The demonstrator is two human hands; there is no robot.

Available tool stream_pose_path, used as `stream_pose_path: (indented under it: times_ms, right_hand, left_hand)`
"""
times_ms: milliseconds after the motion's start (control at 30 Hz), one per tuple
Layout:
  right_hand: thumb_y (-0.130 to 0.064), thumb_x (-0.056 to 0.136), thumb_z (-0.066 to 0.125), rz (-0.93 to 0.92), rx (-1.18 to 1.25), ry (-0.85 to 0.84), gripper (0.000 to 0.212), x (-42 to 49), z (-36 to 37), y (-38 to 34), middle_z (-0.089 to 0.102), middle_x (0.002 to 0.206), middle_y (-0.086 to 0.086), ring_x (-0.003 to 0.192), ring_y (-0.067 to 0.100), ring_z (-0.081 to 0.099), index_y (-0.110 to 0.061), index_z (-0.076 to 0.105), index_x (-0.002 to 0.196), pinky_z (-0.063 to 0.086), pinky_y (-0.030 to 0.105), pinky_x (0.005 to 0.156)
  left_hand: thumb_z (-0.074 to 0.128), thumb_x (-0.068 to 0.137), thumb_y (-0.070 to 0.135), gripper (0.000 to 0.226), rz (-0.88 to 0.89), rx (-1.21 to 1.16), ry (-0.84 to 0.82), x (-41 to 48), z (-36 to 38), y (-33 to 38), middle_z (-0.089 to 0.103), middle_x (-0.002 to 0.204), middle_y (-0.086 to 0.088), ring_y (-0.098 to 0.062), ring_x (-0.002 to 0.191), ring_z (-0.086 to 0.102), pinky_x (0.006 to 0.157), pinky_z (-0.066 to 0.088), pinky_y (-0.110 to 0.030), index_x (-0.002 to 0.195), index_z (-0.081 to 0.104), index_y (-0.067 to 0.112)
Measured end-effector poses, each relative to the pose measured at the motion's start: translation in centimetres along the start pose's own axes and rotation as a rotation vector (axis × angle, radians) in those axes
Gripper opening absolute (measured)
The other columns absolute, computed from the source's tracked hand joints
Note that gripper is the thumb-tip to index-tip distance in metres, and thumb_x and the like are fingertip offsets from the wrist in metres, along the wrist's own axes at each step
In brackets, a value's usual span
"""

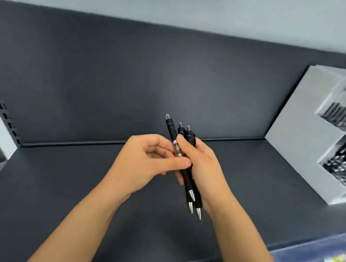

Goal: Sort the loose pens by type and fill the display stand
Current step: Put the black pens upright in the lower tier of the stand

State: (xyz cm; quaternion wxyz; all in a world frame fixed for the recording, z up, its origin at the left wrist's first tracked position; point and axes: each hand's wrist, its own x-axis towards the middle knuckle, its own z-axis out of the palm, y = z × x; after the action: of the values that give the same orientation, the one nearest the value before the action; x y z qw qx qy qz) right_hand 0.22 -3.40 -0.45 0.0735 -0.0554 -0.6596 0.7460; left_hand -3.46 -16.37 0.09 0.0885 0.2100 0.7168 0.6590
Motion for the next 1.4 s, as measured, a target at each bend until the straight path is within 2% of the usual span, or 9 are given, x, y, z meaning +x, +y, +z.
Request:
stream_pose_path:
  times_ms: [267, 367, 433, 533, 667, 767, 933, 1067, 1400]
  right_hand:
    - [-0.051, 0.075, 0.071, -0.049, 0.033, 0.135, 0.044, -6.1, -16.7, -6.2, 0.045, 0.058, 0.009, 0.036, 0.014, 0.038, -0.010, 0.060, 0.087, 0.026, 0.023, 0.038]
    - [-0.055, 0.082, 0.062, -0.056, 0.070, 0.199, 0.045, -9.0, -23.7, -6.8, 0.048, 0.059, 0.010, 0.037, 0.014, 0.039, -0.010, 0.062, 0.081, 0.029, 0.021, 0.036]
    - [-0.044, 0.093, 0.050, -0.029, 0.169, 0.317, 0.040, -11.1, -28.8, -7.0, 0.049, 0.052, 0.004, 0.037, 0.014, 0.040, -0.011, 0.065, 0.075, 0.032, 0.021, 0.035]
    - [-0.024, 0.097, 0.038, -0.021, 0.124, 0.432, 0.031, -13.5, -35.8, -6.7, 0.048, 0.054, 0.002, 0.040, 0.016, 0.036, -0.007, 0.061, 0.086, 0.033, 0.023, 0.036]
    - [-0.015, 0.096, 0.044, -0.001, -0.100, 0.507, 0.024, -13.7, -42.2, -6.5, 0.055, 0.066, 0.007, 0.047, 0.018, 0.044, -0.001, 0.063, 0.095, 0.041, 0.030, 0.050]
    - [-0.023, 0.099, 0.048, -0.015, -0.192, 0.493, 0.024, -12.8, -43.5, -6.8, 0.067, 0.082, 0.007, 0.057, 0.021, 0.060, -0.006, 0.063, 0.091, 0.051, 0.037, 0.065]
    - [-0.023, 0.101, 0.045, -0.188, -0.242, 0.465, 0.015, -10.9, -43.6, -7.5, 0.071, 0.094, 0.003, 0.072, 0.026, 0.068, -0.013, 0.056, 0.098, 0.050, 0.028, 0.048]
    - [-0.022, 0.100, 0.045, -0.316, -0.271, 0.529, 0.016, -9.9, -43.3, -7.5, 0.069, 0.095, 0.004, 0.070, 0.026, 0.069, -0.023, 0.055, 0.088, 0.046, 0.019, 0.046]
    - [-0.024, 0.100, 0.046, -0.384, -0.231, 0.484, 0.019, -8.5, -42.8, -6.1, 0.070, 0.094, 0.005, 0.064, 0.020, 0.070, -0.027, 0.057, 0.085, 0.050, 0.024, 0.048]
  left_hand:
    - [0.083, 0.061, 0.031, 0.033, 0.151, -0.108, -0.180, 1.3, 18.0, 6.4, 0.070, 0.064, -0.002, -0.006, 0.054, 0.059, 0.056, 0.049, -0.016, 0.080, 0.073, 0.006]
    - [0.080, 0.063, 0.027, 0.035, 0.152, -0.170, -0.280, 1.4, 25.4, 7.1, 0.072, 0.071, -0.006, -0.009, 0.060, 0.062, 0.059, 0.050, -0.017, 0.086, 0.073, 0.002]
    - [0.077, 0.073, 0.015, 0.025, 0.119, -0.211, -0.332, 1.8, 29.8, 7.4, 0.073, 0.077, -0.007, -0.012, 0.068, 0.067, 0.065, 0.054, -0.020, 0.093, 0.072, 0.001]
    - [0.069, 0.084, 0.007, 0.025, 0.122, -0.185, -0.264, 2.8, 34.8, 7.6, 0.074, 0.083, -0.006, -0.016, 0.079, 0.071, 0.072, 0.057, -0.022, 0.109, 0.066, 0.006]
    - [0.058, 0.094, 0.018, 0.026, 0.269, 0.012, -0.057, 5.2, 38.4, 7.5, 0.073, 0.097, 0.001, -0.005, 0.092, 0.068, 0.081, 0.055, -0.019, 0.120, 0.054, 0.019]
    - [0.045, 0.101, 0.021, 0.015, 0.349, 0.174, 0.022, 6.5, 39.5, 7.0, 0.068, 0.098, 0.009, -0.001, 0.095, 0.065, 0.082, 0.055, -0.022, 0.114, 0.053, 0.023]
    - [0.048, 0.100, 0.025, 0.026, 0.362, 0.427, -0.011, 8.0, 40.8, 5.1, 0.064, 0.093, -0.017, -0.033, 0.084, 0.063, 0.077, 0.056, -0.045, 0.100, 0.056, 0.000]
    - [0.052, 0.098, 0.024, 0.031, 0.357, 0.450, -0.007, 8.4, 41.5, 4.3, 0.064, 0.082, -0.016, -0.029, 0.078, 0.066, 0.074, 0.056, -0.048, 0.085, 0.049, -0.004]
    - [0.054, 0.097, 0.025, 0.033, 0.411, 0.589, 0.049, 9.7, 40.9, 3.8, 0.066, 0.075, -0.022, -0.037, 0.071, 0.066, 0.067, 0.052, -0.054, 0.080, 0.052, -0.003]
